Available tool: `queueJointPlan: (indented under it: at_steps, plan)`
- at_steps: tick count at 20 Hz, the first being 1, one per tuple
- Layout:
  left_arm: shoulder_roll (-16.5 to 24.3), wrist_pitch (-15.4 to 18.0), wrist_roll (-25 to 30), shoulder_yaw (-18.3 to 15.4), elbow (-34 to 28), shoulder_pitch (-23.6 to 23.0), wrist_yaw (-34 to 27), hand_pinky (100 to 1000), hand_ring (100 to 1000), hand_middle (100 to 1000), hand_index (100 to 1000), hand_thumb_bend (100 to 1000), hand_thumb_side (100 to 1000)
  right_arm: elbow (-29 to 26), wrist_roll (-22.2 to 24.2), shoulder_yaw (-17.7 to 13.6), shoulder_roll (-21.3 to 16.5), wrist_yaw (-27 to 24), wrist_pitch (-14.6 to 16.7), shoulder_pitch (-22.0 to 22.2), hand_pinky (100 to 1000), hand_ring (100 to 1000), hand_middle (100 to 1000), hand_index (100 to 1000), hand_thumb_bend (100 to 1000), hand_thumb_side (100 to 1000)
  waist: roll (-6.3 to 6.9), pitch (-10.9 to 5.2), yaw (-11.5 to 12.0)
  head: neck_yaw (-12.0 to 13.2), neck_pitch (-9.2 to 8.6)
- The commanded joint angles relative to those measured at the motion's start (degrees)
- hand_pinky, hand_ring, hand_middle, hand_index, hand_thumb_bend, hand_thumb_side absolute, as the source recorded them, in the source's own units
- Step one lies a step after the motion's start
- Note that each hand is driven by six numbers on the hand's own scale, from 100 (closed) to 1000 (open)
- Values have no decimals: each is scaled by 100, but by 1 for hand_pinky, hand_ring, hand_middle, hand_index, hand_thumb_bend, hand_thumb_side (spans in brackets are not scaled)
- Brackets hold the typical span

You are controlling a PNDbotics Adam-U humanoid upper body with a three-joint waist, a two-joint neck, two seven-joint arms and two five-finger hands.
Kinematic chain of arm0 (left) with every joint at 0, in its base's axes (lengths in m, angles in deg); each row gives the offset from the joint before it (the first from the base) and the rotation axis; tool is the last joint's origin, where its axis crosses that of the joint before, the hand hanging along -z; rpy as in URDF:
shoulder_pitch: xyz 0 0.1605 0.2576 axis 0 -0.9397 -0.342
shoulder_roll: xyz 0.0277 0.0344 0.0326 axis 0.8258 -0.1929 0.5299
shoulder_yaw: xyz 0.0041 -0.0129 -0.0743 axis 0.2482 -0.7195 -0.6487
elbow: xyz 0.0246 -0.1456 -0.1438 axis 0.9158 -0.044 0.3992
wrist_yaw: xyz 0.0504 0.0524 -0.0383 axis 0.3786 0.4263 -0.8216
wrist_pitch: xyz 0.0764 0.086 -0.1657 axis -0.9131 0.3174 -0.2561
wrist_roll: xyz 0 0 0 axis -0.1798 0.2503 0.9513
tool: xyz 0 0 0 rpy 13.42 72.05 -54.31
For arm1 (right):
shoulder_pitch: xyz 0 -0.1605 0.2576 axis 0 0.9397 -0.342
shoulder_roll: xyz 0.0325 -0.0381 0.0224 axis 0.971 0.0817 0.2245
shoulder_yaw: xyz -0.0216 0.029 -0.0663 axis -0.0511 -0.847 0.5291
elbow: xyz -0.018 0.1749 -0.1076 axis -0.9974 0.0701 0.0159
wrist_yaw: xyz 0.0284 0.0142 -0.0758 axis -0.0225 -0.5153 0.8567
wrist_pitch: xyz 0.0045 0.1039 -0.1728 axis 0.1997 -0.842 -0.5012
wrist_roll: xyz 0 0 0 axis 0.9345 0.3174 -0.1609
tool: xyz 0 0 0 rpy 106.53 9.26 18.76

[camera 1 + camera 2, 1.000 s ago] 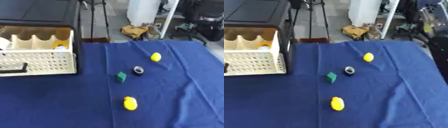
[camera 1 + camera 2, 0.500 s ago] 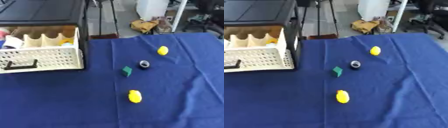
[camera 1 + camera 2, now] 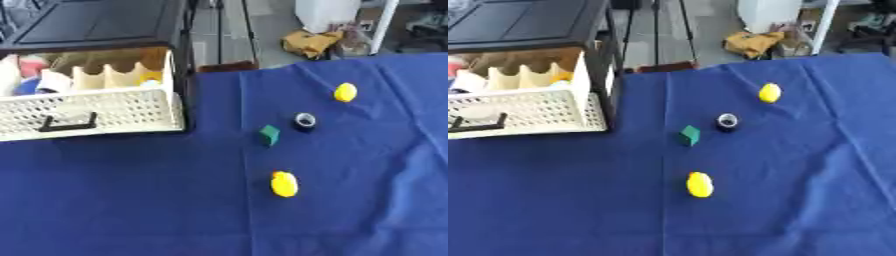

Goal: Pick up objects from table and place into drawer.

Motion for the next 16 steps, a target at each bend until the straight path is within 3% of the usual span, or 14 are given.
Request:
queueJointPlan:
  at_steps: [1, 4, 9, 16]
  plan:
    - [597, 169, 1186, 120, -75, -89, 669, 254, 445, 663, 919, 100, 992, -56, 91, 47, 132, 295, 87, 65, 569, 827, 603, 831, 100, 974, 16, -137, -19, 66, 79]
    - [895, 475, 2208, 317, -75, -242, 1036, 309, 455, 672, 907, 100, 1000, -56, 108, 110, 278, 457, 26, 151, 576, 833, 599, 834, 100, 981, 85, -157, -55, 105, 101]
    - [1165, 781, 3146, 596, -75, -348, 1146, 328, 455, 680, 911, 100, 1000, -56, 161, 193, 453, 549, -190, 148, 581, 838, 596, 834, 100, 992, 185, -160, -122, 225, 77]
    - [1429, 507, 3887, 851, -75, -506, 1229, 344, 454, 715, 932, 100, 1000, -56, 295, 248, 538, 501, -265, 63, 587, 841, 588, 830, 100, 998, 252, -136, -171, 298, 78]
